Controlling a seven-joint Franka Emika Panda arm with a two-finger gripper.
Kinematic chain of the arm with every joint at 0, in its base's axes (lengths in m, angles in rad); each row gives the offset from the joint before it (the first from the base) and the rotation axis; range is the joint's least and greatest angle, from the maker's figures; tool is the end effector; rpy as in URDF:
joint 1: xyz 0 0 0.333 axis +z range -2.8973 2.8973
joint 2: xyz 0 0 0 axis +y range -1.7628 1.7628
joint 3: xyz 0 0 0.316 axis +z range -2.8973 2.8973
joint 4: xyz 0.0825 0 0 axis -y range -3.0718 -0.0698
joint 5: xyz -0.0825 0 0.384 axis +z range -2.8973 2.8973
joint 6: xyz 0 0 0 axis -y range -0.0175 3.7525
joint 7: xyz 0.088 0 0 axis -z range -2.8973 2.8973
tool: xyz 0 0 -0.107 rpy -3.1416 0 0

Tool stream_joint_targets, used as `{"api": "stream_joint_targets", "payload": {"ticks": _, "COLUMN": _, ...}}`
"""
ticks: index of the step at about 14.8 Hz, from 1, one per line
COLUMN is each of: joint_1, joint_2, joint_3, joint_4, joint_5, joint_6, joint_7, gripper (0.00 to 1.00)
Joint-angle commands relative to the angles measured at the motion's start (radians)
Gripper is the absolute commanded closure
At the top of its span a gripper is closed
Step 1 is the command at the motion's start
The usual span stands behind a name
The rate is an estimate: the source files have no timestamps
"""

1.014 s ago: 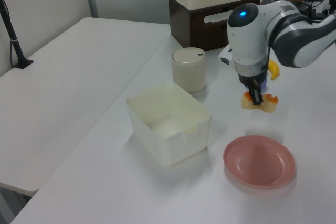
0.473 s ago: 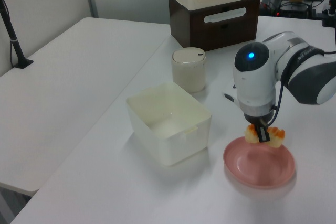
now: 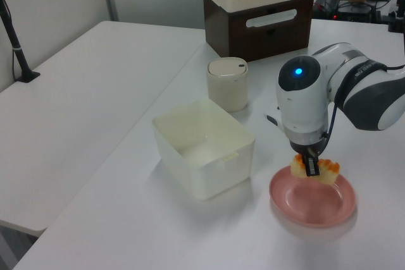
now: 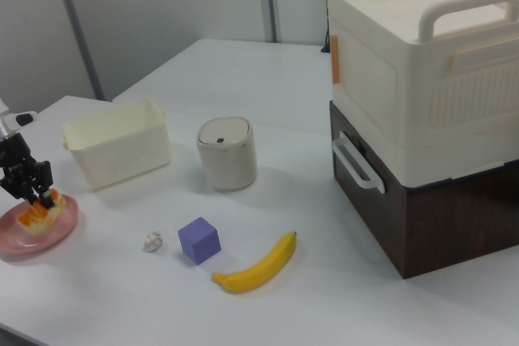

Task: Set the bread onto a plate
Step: 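Carry the bread roll over the pink plate and lower it, then open the gripper to release the bread onto the plate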

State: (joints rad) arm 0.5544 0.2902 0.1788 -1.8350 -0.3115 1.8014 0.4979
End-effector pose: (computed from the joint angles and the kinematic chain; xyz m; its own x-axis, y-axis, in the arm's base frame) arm 0.4598 0.3720 0.3554 0.9325 0.3136 -0.1791 0.3578 -0.8700 0.3393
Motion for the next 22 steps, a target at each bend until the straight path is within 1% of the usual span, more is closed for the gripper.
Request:
{"api": "stream_joint_targets", "payload": {"ticks": 1, "joint_1": 0.012, "joint_2": 0.000, "joint_3": -0.008, "joint_4": 0.017, "joint_5": -0.009, "joint_6": -0.014, "joint_7": 0.025, "gripper": 0.00}}
{"api": "stream_joint_targets", "payload": {"ticks": 6, "joint_1": 0.012, "joint_2": -0.003, "joint_3": -0.008, "joint_4": 0.019, "joint_5": -0.009, "joint_6": -0.019, "joint_7": 0.028, "gripper": 0.00}}
{"api": "stream_joint_targets", "payload": {"ticks": 8, "joint_1": 0.004, "joint_2": -0.012, "joint_3": -0.008, "joint_4": 0.023, "joint_5": -0.023, "joint_6": -0.020, "joint_7": 0.042, "gripper": 0.00}}
{"api": "stream_joint_targets", "payload": {"ticks": 10, "joint_1": -0.010, "joint_2": -0.016, "joint_3": -0.010, "joint_4": 0.034, "joint_5": -0.034, "joint_6": -0.020, "joint_7": 0.062, "gripper": 0.00}}
{"api": "stream_joint_targets", "payload": {"ticks": 11, "joint_1": -0.036, "joint_2": -0.028, "joint_3": -0.012, "joint_4": 0.040, "joint_5": -0.038, "joint_6": -0.020, "joint_7": 0.080, "gripper": 0.00}}
{"api": "stream_joint_targets", "payload": {"ticks": 13, "joint_1": -0.111, "joint_2": -0.072, "joint_3": -0.013, "joint_4": 0.040, "joint_5": -0.029, "joint_6": -0.016, "joint_7": 0.079, "gripper": 0.00}}
{"api": "stream_joint_targets", "payload": {"ticks": 15, "joint_1": -0.207, "joint_2": -0.155, "joint_3": -0.016, "joint_4": 0.040, "joint_5": -0.020, "joint_6": -0.013, "joint_7": 0.061, "gripper": 0.00}}
{"api": "stream_joint_targets", "payload": {"ticks": 16, "joint_1": -0.252, "joint_2": -0.193, "joint_3": -0.021, "joint_4": 0.043, "joint_5": -0.006, "joint_6": -0.014, "joint_7": 0.030, "gripper": 0.00}}
{"api": "stream_joint_targets", "payload": {"ticks": 19, "joint_1": -0.414, "joint_2": -0.301, "joint_3": -0.028, "joint_4": 0.060, "joint_5": 0.104, "joint_6": -0.022, "joint_7": -0.118, "gripper": 0.00}}
{"api": "stream_joint_targets", "payload": {"ticks": 21, "joint_1": -0.543, "joint_2": -0.364, "joint_3": -0.057, "joint_4": 0.069, "joint_5": 0.190, "joint_6": -0.048, "joint_7": -0.198, "gripper": 0.00}}
{"api": "stream_joint_targets", "payload": {"ticks": 22, "joint_1": -0.591, "joint_2": -0.382, "joint_3": -0.080, "joint_4": 0.098, "joint_5": 0.250, "joint_6": -0.065, "joint_7": -0.234, "gripper": 0.00}}
